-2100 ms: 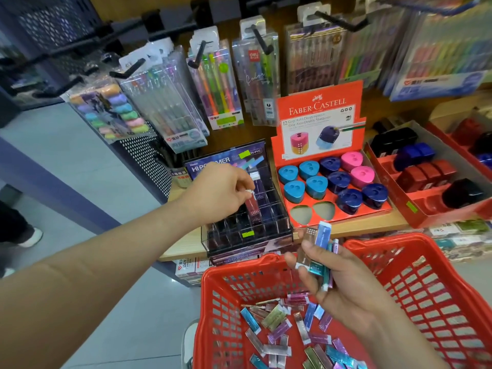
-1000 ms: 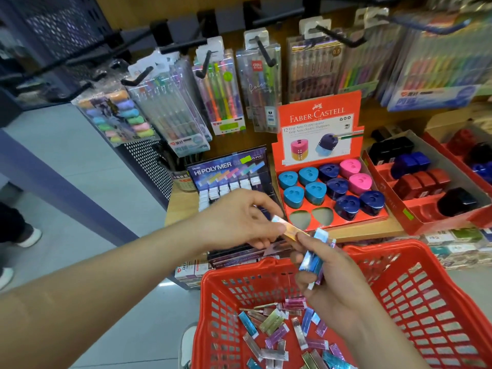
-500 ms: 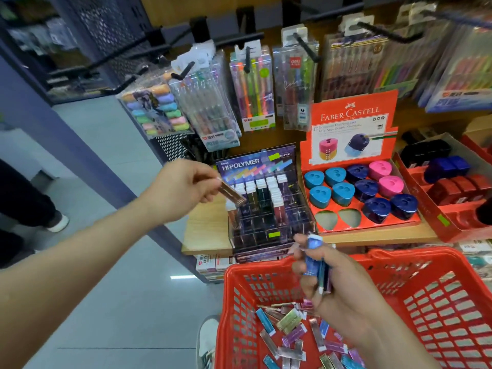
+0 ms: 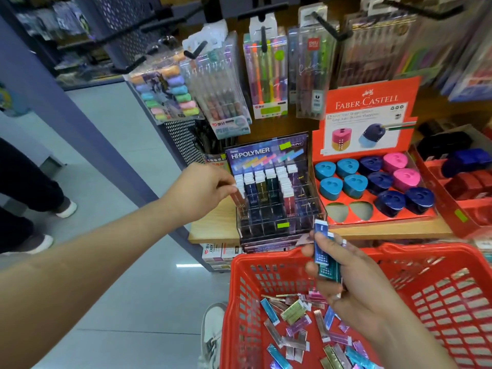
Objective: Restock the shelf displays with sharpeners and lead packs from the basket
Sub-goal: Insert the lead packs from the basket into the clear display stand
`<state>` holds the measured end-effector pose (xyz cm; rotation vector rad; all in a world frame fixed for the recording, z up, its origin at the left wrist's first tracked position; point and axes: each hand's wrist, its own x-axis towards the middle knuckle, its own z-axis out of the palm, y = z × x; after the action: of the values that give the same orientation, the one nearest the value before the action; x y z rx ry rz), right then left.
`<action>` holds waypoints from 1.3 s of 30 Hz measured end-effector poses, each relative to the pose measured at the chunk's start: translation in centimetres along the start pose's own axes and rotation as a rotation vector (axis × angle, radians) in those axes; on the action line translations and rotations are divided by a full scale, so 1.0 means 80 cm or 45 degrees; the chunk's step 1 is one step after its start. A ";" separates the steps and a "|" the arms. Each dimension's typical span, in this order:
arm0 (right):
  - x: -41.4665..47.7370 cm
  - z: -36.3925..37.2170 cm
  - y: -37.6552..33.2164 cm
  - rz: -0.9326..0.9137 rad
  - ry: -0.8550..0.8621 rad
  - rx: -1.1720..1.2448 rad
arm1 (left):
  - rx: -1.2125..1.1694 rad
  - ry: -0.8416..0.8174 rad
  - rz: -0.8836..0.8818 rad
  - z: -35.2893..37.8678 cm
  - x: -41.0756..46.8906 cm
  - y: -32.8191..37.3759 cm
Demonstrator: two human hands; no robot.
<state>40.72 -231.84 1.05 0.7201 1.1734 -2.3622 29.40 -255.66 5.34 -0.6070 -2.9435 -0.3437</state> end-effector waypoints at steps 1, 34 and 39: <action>0.000 0.000 0.000 0.012 0.011 0.003 | 0.052 -0.001 0.066 0.004 -0.001 -0.001; -0.015 0.014 -0.003 0.318 -0.438 0.111 | -1.674 -0.929 -0.430 0.008 -0.020 0.077; -0.007 0.007 -0.001 0.279 -0.312 0.166 | -1.445 -0.379 -0.626 -0.010 0.003 0.053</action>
<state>40.99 -232.15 1.74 0.5496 0.8018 -2.2788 30.94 -251.95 6.98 0.0562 -2.8507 -2.1749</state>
